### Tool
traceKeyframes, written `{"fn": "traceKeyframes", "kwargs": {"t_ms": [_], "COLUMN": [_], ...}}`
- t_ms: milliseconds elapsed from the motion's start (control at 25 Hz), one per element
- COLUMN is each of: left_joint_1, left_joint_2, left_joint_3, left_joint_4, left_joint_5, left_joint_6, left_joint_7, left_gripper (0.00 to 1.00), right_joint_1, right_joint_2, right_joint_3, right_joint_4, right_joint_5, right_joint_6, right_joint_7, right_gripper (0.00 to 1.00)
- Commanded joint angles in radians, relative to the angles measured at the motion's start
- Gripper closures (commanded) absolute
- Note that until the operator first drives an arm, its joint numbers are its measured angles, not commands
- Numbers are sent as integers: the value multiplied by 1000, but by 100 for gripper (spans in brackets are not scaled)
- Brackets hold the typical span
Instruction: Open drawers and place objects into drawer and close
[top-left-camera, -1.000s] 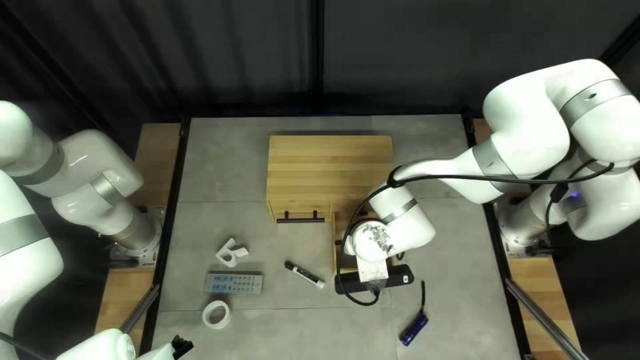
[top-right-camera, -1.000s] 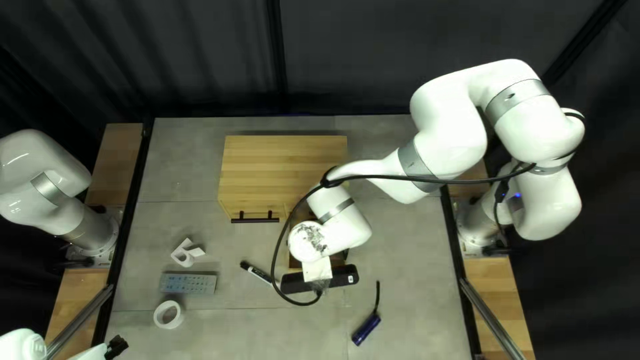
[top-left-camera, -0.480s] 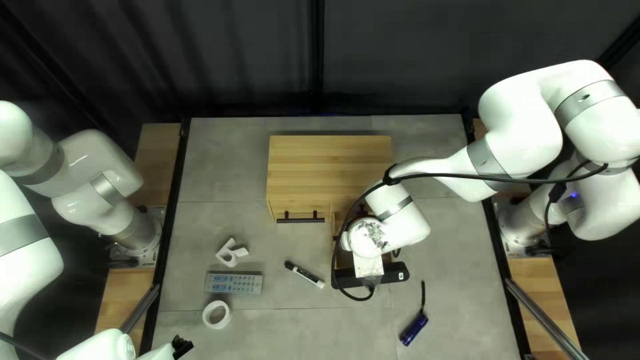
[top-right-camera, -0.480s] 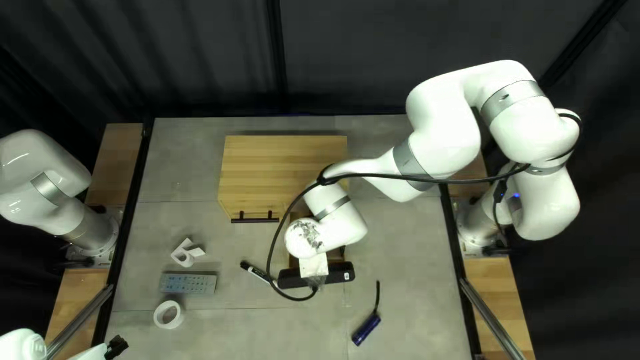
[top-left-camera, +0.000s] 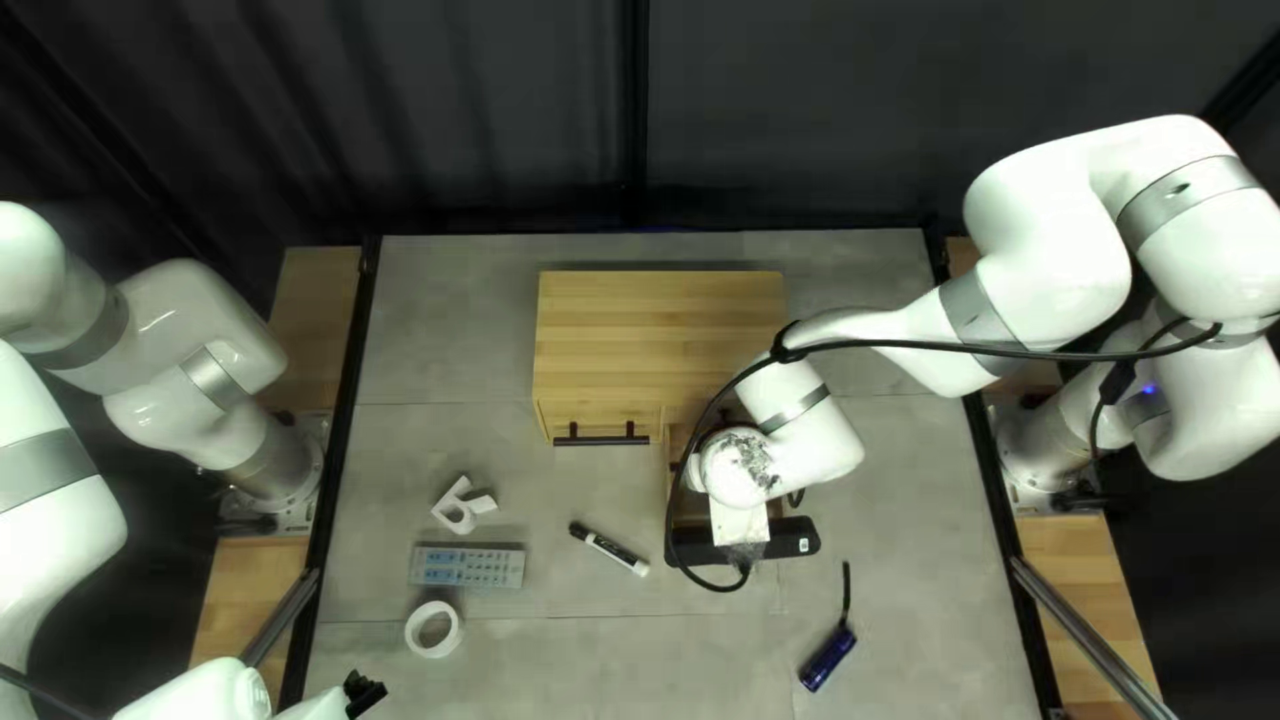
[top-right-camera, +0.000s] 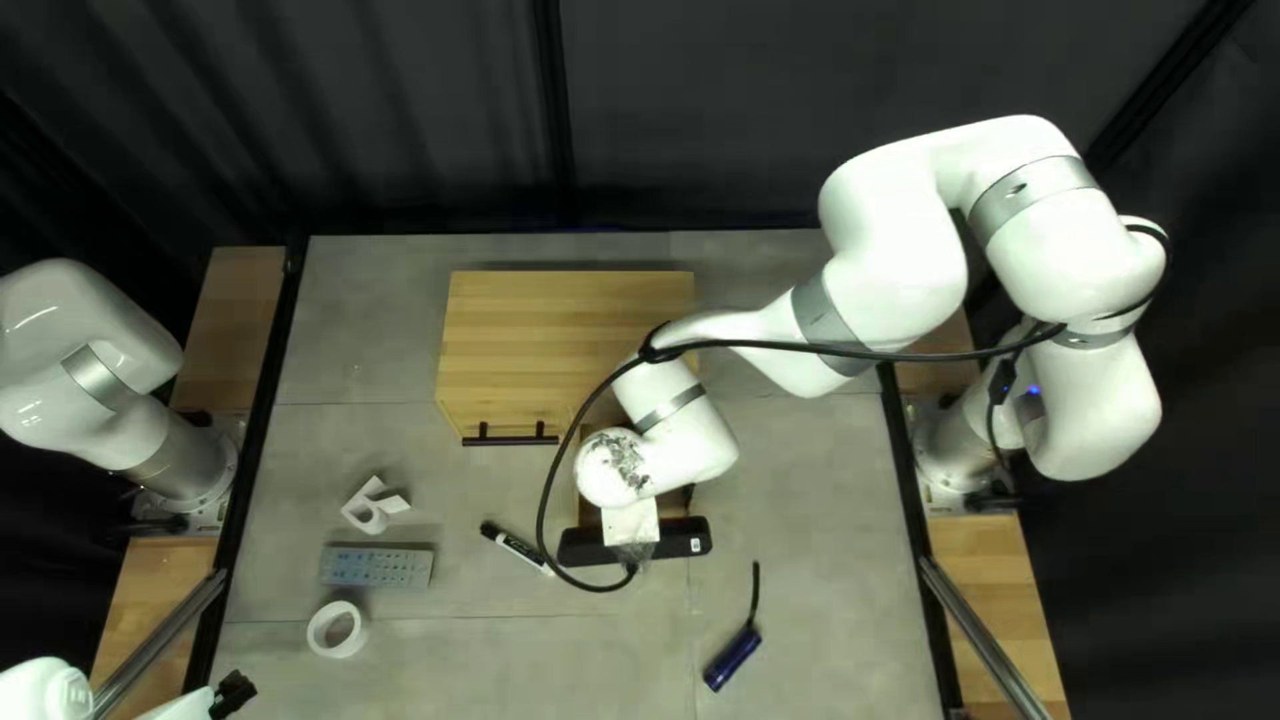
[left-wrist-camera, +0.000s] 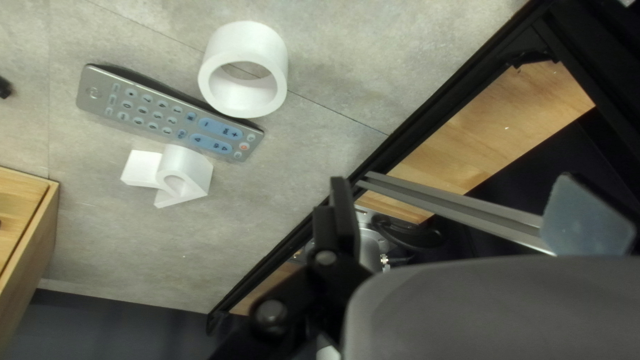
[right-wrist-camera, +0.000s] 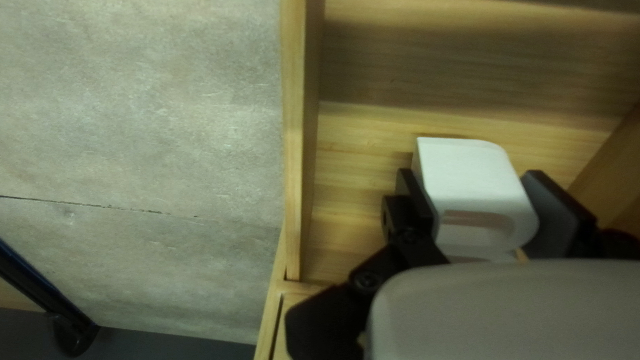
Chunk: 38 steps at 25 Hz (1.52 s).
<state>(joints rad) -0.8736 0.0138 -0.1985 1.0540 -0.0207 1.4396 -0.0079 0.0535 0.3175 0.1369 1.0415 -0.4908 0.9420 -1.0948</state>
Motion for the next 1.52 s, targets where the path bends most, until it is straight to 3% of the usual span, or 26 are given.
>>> {"fn": "traceKeyframes", "kwargs": {"t_ms": [40, 520, 1400, 1440, 1480, 1520], "left_joint_1": [0, 0, 0, 0, 0, 0], "left_joint_2": [0, 0, 0, 0, 0, 0], "left_joint_3": [0, 0, 0, 0, 0, 0], "left_joint_4": [0, 0, 0, 0, 0, 0], "left_joint_5": [0, 0, 0, 0, 0, 0], "left_joint_6": [0, 0, 0, 0, 0, 0], "left_joint_7": [0, 0, 0, 0, 0, 0], "left_gripper": [0, 0, 0, 0, 0, 0], "right_joint_1": [4, 43, 6, 6, 6, 7], "right_joint_2": [2, 3, 20, 22, 22, 23], "right_joint_3": [-1, -3, -12, -13, -13, -14], "right_joint_4": [-1, 12, 17, 19, 20, 23], "right_joint_5": [-7, -37, -6, -6, -7, -8], "right_joint_6": [3, 35, 2, 6, 9, 15], "right_joint_7": [10, 111, 66, 65, 65, 65], "right_gripper": [95, 96, 95, 90, 28, 0]}}
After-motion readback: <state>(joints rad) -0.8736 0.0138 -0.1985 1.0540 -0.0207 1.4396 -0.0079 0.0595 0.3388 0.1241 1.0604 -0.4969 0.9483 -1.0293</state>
